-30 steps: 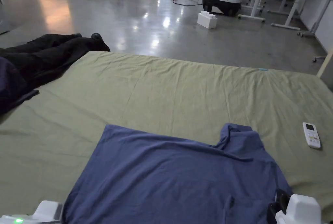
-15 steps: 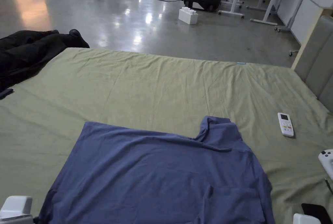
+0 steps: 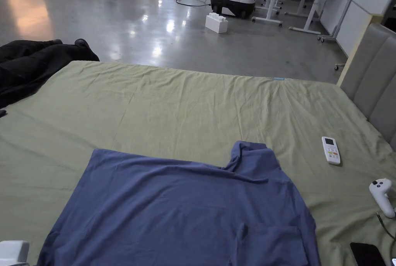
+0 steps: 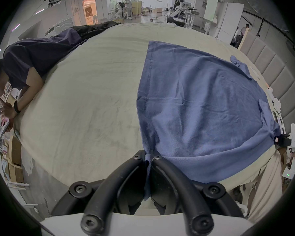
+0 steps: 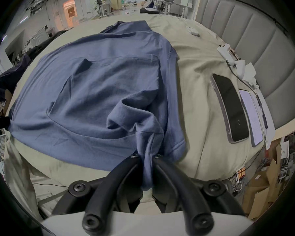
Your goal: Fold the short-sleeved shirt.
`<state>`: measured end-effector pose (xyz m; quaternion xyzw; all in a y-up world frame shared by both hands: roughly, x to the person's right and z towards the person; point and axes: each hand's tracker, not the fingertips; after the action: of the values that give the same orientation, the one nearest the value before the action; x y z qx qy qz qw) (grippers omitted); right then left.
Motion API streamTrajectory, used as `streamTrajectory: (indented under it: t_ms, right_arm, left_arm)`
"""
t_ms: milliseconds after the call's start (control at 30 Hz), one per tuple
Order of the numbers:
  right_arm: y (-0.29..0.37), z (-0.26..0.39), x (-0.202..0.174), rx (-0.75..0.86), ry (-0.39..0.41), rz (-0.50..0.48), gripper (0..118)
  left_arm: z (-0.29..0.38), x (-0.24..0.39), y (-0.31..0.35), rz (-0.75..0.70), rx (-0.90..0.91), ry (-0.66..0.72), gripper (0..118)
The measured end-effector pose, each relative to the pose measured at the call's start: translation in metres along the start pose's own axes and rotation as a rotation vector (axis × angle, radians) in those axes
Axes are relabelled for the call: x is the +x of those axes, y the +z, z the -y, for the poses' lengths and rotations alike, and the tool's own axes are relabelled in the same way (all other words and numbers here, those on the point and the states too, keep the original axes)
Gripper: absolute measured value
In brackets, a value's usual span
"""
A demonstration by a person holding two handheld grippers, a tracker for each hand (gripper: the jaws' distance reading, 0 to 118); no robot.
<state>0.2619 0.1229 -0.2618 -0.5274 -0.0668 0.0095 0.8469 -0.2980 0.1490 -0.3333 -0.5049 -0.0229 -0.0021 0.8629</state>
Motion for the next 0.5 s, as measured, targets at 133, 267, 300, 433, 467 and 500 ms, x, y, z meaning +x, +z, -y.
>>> streamTrajectory:
  t_ms: [133,267,300,433,467,500]
  right_arm:
    - [0.01,0.0,0.001,0.011,-0.01,0.011,6]
    - [0.025,0.0,0.003,0.049,-0.015,0.008,6]
    - [0.029,-0.001,0.005,0.055,-0.017,0.002,6]
    - [0.042,-0.009,0.013,0.1,-0.05,-0.032,6]
    - [0.045,-0.013,0.014,0.118,-0.057,-0.037,6]
    - [0.049,-0.017,0.016,0.14,-0.061,-0.048,6]
  left_arm:
    - [0.0,-0.005,0.006,0.016,0.029,0.019,6]
    - [-0.002,-0.007,0.014,0.035,0.083,0.035,6]
    - [-0.003,-0.008,0.017,0.042,0.104,0.044,6]
    - [-0.02,-0.012,0.025,0.086,0.178,0.099,6]
    - [-0.026,-0.012,0.025,0.089,0.196,0.103,6]
    - [-0.033,-0.012,0.026,0.09,0.204,0.1,6]
